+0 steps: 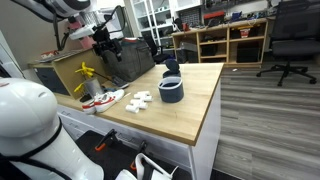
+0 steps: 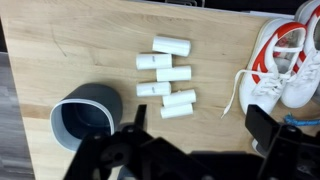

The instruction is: Put one white object in the small bin

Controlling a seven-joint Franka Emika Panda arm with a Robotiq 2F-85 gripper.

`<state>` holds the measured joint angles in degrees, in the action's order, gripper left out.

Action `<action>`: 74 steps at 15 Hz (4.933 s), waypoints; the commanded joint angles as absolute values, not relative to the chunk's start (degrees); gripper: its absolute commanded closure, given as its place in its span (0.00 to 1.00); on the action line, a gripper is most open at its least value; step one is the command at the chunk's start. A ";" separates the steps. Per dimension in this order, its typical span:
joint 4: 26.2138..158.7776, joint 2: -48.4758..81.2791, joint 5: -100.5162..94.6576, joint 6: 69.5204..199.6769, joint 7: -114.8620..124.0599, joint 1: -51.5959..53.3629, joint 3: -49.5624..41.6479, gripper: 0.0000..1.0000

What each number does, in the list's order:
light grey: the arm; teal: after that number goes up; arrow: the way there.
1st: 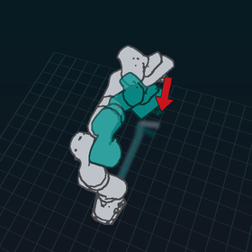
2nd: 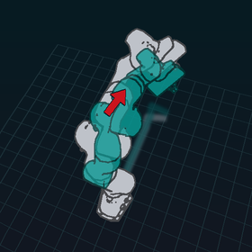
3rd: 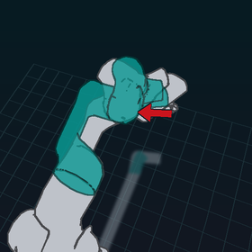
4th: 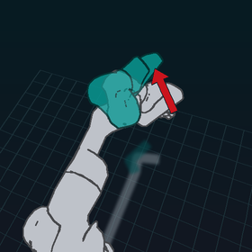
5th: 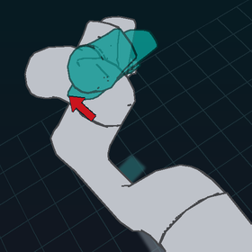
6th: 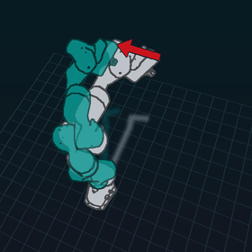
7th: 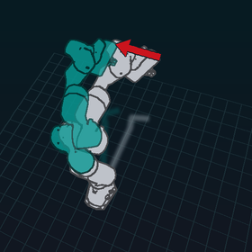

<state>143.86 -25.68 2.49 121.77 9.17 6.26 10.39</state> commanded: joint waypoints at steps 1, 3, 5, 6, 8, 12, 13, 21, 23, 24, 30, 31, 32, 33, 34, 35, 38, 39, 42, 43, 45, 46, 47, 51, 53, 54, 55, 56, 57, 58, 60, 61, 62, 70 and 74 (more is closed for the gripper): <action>141.77 -21.04 2.77 123.31 10.38 4.09 7.73 0.00; 140.77 -18.17 3.85 125.11 11.76 3.59 6.98 0.00; 139.46 -15.66 4.61 126.90 13.55 3.47 6.96 0.00; 138.52 -14.05 4.81 127.98 14.99 3.41 7.13 0.00; 135.91 -10.37 4.10 129.69 17.83 3.24 7.48 0.00; 126.08 -1.49 3.12 126.44 16.85 3.57 6.73 0.00; 121.73 0.51 2.34 124.09 14.28 3.43 6.16 0.00; 128.92 -1.50 3.83 130.00 17.62 4.33 6.50 0.00; 130.60 -1.47 4.40 131.83 19.71 4.43 6.49 0.00; 131.40 -1.37 4.67 132.77 20.84 4.49 6.46 0.00; 135.78 -0.34 9.50 140.28 27.60 4.19 5.79 0.00; 136.56 0.08 9.80 142.14 29.26 4.02 5.48 0.00; 137.20 0.81 10.41 144.12 30.17 3.89 5.19 0.00; 137.84 1.70 10.31 146.45 31.68 3.75 4.83 0.00; 138.30 2.59 10.31 148.12 32.75 3.71 4.47 0.00; 138.60 3.87 10.01 149.93 33.86 3.70 4.07 0.00; 138.30 8.15 9.51 153.27 36.27 4.12 3.07 0.00; 137.78 9.65 9.58 154.08 36.70 4.39 2.83 0.00; 136.03 13.60 9.29 155.79 37.99 5.28 2.04 0.00; 135.10 14.90 8.90 156.07 38.47 5.76 1.72 0.00; 133.22 17.06 8.30 156.06 39.57 6.81 1.00 0.00; 132.03 18.22 7.84 155.98 39.97 7.47 0.47 0.00; 130.92 19.27 7.48 155.92 40.66 8.09 -0.02 0.00; 126.97 23.16 6.95 155.53 42.07 10.12 -1.74 0.00; 125.41 24.99 6.82 155.56 42.98 11.01 -2.47 0.00; 124.70 25.80 6.97 155.45 43.24 11.38 -2.79 0.00; 124.05 26.56 7.34 155.32 43.75 11.66 -2.91 0.00; 123.57 27.22 7.55 155.16 44.13 11.93 -3.04 0.00; 123.16 27.86 7.85 155.11 44.52 12.09 -3.04 0.00; 122.95 28.33 8.13 155.13 44.94 12.23 -3.01 0.00; 122.76 29.03 8.83 155.18 45.98 12.42 -2.81 0.00; 122.72 29.33 9.17 155.26 46.22 12.46 -2.64 0.00; 122.65 29.56 9.28 155.27 46.79 12.53 -2.58 0.00; 123.71 27.97 9.96 155.68 47.46 12.77 -2.37 0.73; 123.64 27.22 9.69 155.81 47.65 13.17 -2.41 0.95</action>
